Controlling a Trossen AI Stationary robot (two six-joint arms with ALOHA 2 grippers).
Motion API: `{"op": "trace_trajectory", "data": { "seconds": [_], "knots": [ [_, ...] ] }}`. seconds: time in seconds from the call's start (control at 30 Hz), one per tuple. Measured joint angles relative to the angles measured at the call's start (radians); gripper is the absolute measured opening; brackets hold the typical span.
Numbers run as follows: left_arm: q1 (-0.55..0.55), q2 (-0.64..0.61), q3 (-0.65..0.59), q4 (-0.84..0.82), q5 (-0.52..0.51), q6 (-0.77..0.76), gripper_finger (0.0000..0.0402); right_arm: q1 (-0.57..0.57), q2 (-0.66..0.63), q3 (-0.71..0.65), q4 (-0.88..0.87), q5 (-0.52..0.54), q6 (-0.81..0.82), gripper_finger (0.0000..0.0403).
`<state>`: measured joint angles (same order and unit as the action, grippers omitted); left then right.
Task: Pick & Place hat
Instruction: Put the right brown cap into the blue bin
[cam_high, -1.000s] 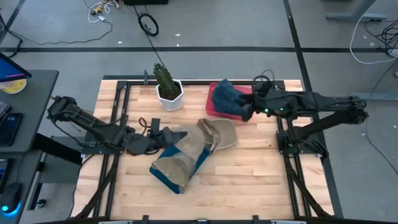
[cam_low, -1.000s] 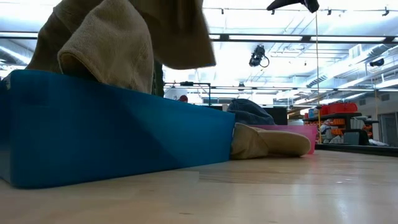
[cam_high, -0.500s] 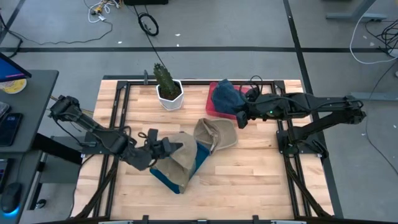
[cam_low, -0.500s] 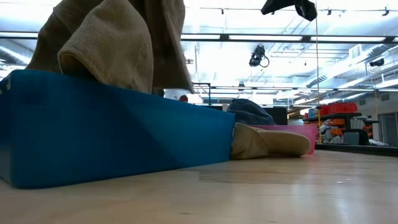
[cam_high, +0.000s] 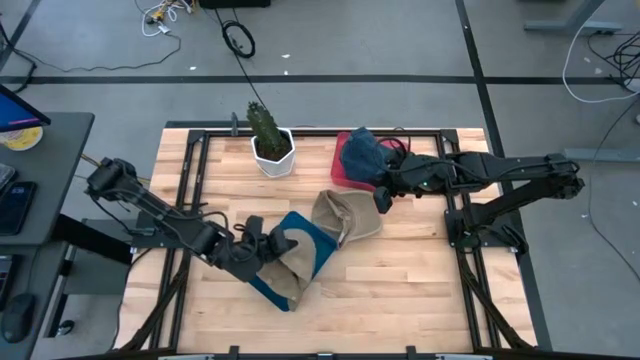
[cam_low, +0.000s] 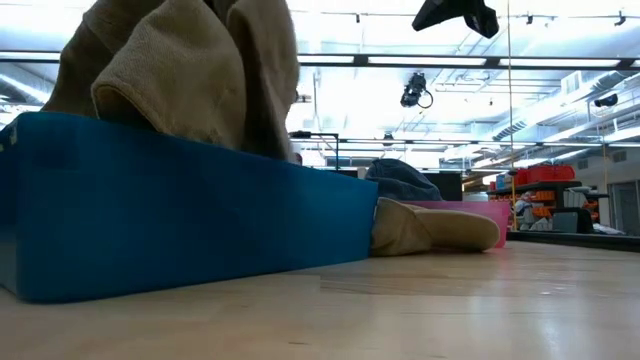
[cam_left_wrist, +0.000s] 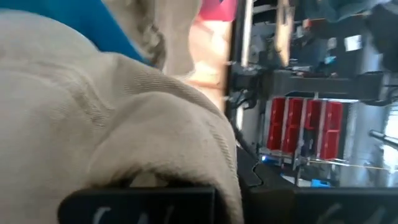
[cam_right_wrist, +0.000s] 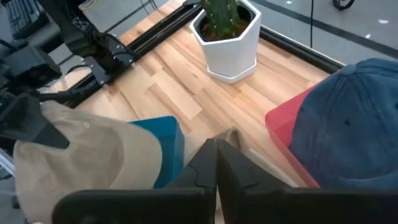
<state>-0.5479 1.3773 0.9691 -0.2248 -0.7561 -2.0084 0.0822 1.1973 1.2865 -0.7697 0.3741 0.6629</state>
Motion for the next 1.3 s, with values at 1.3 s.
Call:
{"op": "trace_trajectory", "data": {
  "seconds": [1.3],
  "knots": [
    [-0.026,0.030,0.000,-0.192,0.209,-0.064,0.0018,0.000,0.000,0.000,-0.002,0.003,-0.078,0.0006]
  ]
}}
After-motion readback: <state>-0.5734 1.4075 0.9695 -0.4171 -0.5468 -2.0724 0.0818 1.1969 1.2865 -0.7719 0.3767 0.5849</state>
